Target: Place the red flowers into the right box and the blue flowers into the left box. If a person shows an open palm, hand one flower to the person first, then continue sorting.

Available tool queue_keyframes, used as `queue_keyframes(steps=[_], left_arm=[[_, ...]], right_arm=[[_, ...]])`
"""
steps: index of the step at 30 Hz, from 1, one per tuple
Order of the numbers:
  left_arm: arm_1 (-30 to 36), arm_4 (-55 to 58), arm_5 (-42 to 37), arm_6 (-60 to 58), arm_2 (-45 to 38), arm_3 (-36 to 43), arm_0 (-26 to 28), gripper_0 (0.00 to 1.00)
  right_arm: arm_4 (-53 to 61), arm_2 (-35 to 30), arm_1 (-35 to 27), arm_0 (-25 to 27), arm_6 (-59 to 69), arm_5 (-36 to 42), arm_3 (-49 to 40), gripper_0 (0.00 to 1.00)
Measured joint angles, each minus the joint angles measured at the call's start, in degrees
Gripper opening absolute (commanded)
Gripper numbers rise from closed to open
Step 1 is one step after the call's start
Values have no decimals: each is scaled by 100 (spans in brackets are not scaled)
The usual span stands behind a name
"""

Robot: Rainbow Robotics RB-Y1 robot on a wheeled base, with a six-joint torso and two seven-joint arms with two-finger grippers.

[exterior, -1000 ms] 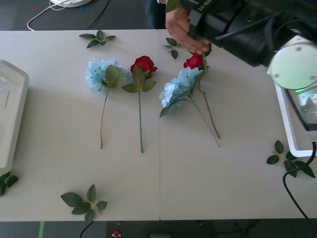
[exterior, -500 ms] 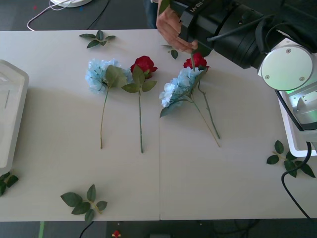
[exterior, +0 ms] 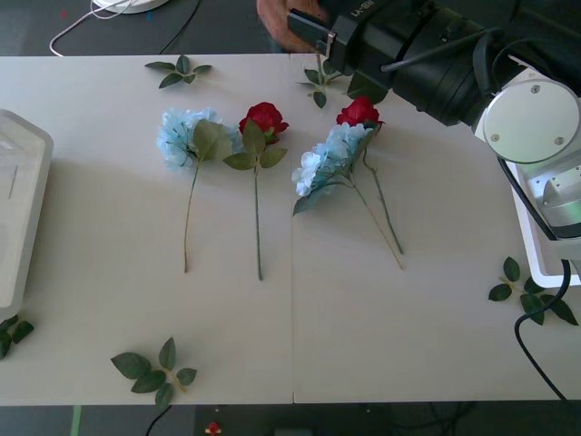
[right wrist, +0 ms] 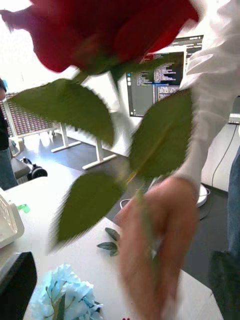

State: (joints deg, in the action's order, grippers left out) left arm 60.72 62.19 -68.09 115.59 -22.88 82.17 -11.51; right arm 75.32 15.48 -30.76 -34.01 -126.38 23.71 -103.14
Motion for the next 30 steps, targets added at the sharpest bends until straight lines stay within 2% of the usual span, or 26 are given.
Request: queue_keyframes(steps=[9,20,24,30], left_arm=[[-1,0,0,0,2,-3,1,0],[-2,-44,-20,0,25,-57,1,1],[-2,-49,34,0,62,-384,1,1],[-3,129,918,1,587,-1135,0,0]], right_arm=[[483,3,-170,0,0,-33,6,100],[1577,2,-1167,215,0,18,6,100],[1691,-203,-1634,533,200,799,5,100],[1008,-744,-2034,1077,1860,1760,-3,100]])
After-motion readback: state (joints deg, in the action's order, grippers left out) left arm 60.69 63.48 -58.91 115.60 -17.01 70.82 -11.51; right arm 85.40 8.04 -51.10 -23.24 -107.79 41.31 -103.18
